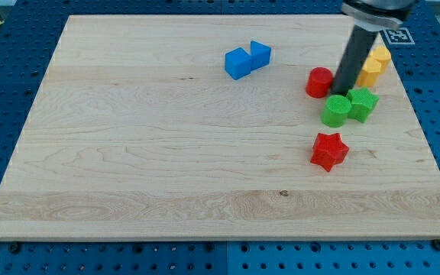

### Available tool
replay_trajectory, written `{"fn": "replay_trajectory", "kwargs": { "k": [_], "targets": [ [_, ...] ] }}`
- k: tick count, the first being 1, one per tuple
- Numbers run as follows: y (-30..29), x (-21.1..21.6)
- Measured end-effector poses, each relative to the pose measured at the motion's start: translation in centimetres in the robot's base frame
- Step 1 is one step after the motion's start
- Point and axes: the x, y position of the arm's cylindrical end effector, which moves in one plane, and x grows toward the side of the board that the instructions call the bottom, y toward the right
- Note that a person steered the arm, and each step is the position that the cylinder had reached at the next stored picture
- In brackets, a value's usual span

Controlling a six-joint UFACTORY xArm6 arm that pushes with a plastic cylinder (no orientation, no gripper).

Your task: Slightly push the green blocks towards the right center

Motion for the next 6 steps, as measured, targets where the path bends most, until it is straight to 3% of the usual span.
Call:
{"fn": "replay_trajectory", "kwargs": {
  "k": [1, 3, 4, 6],
  "targets": [
    [-1.2, 0.0],
    [2.5, -3.6],
    [0.4, -3.3],
    [-4.9, 5.2]
  ]
}}
